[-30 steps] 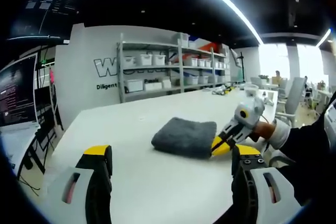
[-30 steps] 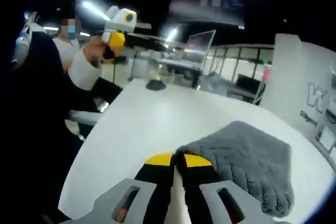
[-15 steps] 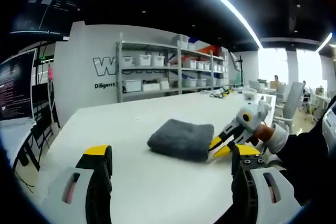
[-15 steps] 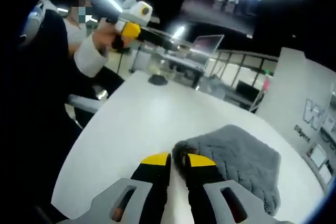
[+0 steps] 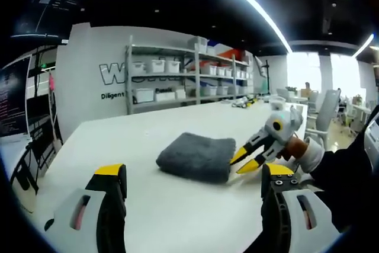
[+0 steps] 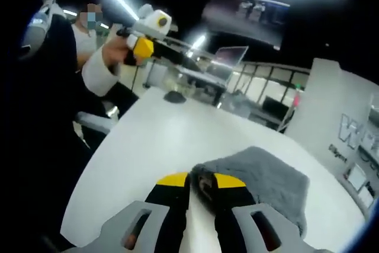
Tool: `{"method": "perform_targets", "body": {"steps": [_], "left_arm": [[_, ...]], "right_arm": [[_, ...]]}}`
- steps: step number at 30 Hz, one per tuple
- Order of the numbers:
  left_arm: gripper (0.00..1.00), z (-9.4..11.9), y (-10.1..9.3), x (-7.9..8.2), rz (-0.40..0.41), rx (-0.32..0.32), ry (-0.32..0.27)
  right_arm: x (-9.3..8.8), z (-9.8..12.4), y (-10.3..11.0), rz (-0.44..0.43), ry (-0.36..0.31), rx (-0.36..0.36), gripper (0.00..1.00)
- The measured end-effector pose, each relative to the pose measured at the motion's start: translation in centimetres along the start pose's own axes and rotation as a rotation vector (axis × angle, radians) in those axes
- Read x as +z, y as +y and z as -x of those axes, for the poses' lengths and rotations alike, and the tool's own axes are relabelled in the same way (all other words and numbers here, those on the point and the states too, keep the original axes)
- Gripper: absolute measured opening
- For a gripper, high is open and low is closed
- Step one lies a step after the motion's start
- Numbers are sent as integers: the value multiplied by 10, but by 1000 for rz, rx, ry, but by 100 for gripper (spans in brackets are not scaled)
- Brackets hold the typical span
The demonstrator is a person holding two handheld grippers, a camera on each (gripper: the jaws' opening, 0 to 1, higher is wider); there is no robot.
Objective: Open the folded towel by lifting each exposed corner and separating the folded layers until the towel lies flat within the target outline without major curled edges
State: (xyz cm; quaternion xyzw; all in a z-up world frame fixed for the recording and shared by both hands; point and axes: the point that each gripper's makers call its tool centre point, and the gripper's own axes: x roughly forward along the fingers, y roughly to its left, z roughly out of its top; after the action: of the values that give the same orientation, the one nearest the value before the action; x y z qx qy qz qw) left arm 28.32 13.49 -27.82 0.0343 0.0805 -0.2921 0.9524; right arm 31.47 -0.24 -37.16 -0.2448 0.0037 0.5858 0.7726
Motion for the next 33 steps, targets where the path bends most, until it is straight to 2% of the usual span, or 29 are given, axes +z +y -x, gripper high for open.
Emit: {"method": "perform_targets", "body": {"steps": [2,5,12,15,20,24,33], "left_arm": [[93,-2,-2,-1,2,-5,0],[87,-5,-4,3,-2,-5,-23],[89,-12,-11,1,21,-28,-27],[88,-15,-13,1,26,-34,-32],[89,-18,-16,8,16,-25,-79],[88,-19,-19,9,32,-39,-88],[88,-20,-25,15,10,-35,-122]], "right_arm": [[2,2,-3,-11,-12,-6,12],[9,6,-5,-44,-55,-10,13],[21,16,-15,-129,-128,-24,16],[23,21,-21,-143,-127,-45,17],[20,26,-28,-176,-110,-73,20],[16,28,-34,-183,-93,-102,22],[8,44,-53,-242,-69,-170,23]]}}
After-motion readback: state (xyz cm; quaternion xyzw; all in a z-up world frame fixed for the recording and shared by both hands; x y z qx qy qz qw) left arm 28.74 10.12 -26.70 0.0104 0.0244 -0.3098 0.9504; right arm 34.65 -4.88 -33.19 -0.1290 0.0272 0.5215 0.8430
